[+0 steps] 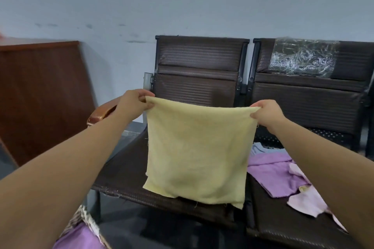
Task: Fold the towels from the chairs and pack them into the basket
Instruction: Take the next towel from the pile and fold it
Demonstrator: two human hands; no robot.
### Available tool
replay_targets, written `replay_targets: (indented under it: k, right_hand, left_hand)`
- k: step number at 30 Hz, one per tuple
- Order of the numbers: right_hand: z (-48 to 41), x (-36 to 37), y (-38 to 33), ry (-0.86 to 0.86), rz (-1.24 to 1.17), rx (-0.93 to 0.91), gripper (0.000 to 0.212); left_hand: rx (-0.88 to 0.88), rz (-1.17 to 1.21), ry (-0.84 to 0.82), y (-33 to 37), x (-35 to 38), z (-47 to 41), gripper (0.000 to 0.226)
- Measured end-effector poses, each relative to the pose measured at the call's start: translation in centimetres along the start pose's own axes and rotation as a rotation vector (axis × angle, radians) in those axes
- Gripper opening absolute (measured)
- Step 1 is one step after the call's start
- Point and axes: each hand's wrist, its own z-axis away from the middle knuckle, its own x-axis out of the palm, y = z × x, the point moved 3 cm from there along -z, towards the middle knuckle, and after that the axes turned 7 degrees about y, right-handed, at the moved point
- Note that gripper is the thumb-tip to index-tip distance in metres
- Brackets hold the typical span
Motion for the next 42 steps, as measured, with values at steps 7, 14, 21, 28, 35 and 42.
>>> replay_targets:
  k: [7, 14, 21, 28, 35, 42]
  right_hand:
    - [-4.4, 1.6, -2.4, 0.269, -0.193, -0.022, 0.014]
    - [-5.0, 0.7, -3.1, 0.181, -0.514, -0.027, 0.014]
    - [1.4, 3.2, 6.4, -0.063, -0.135, 0.031, 0.01]
    - [7.4, 5.2, 11.8, -0.35, 0.267, -0.044, 0.006]
    - [9.7, 4.9, 9.8, -0.374, -0.032, 0.08, 0.011]
    - [11.4, 5.7, 11.3, -0.68, -0.089, 0.346, 0.017]
  left_hand:
    - [0.038, 0.021, 0.248, 1.6, 1.2, -5.4, 0.021]
    - [0.025, 0.273, 0.349, 1.9, 1.0, -4.8, 0.019]
    - [0.026, -0.055, 0.147, -5.4, 1.9, 2.5, 0.008]
    - [-0.059, -0.428, -0.296, -12.0, 1.9, 9.4, 0.002]
    - [-0.103, -0.345, -0.296, -12.9, 0.5, 11.1, 0.005]
    - [-0.163, -0.355, -0.48, -13.8, 0.0, 11.8, 0.007]
